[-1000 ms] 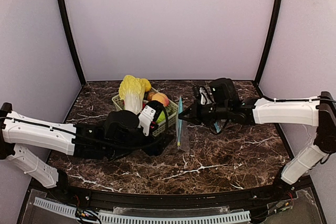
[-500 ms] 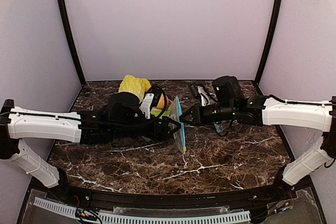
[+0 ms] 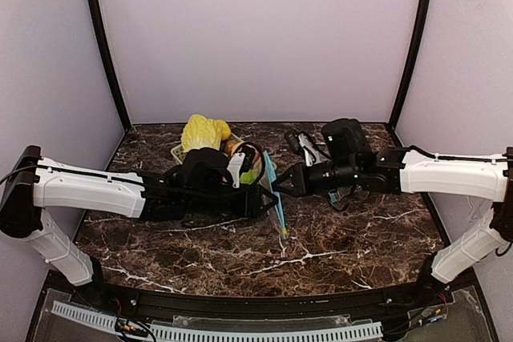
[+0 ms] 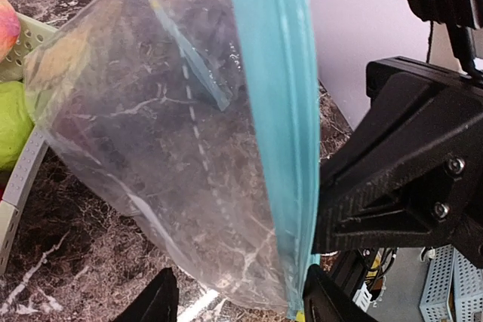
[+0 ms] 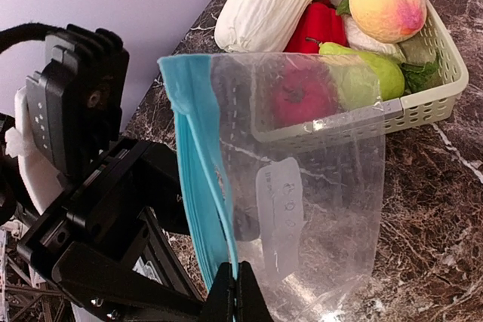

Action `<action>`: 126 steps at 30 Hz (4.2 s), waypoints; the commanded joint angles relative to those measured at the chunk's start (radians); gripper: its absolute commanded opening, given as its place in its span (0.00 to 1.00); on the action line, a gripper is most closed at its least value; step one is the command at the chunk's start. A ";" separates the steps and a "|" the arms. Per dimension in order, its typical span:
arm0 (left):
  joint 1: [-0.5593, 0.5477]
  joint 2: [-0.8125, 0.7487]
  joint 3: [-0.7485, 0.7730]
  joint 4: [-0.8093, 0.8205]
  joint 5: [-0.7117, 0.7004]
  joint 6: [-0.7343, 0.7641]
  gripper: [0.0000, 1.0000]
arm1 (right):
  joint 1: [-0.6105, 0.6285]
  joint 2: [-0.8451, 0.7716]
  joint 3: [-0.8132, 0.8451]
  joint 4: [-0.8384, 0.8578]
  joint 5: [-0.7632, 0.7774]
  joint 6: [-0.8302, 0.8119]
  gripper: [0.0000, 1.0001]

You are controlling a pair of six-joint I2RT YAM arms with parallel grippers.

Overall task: Place the food in the zip-top bag and seal the zipper
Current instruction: Open the zipper food storage bag, then pick up the fake fruit from the bin.

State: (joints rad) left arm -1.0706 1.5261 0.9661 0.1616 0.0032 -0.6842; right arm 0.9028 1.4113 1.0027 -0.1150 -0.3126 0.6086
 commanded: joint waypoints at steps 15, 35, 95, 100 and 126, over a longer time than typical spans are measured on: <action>0.011 0.048 0.033 -0.011 -0.092 -0.023 0.42 | 0.043 0.004 0.037 -0.062 0.162 -0.003 0.00; 0.031 0.092 0.051 -0.138 -0.231 0.013 0.01 | 0.055 0.005 0.057 -0.214 0.431 0.031 0.00; 0.359 0.302 0.404 -0.487 -0.073 0.353 0.73 | 0.010 0.168 0.310 -0.649 0.596 0.010 0.00; 0.369 0.310 0.394 -0.469 -0.105 0.356 0.74 | 0.010 0.165 0.301 -0.642 0.592 0.008 0.00; 0.343 0.296 0.309 -0.317 0.035 0.177 0.75 | 0.011 0.137 0.249 -0.595 0.573 0.000 0.00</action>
State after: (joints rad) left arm -0.7162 1.8328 1.2865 -0.1432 0.0032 -0.5049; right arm 0.9207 1.5826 1.2682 -0.7368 0.2615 0.6136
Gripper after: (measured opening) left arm 0.754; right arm 0.006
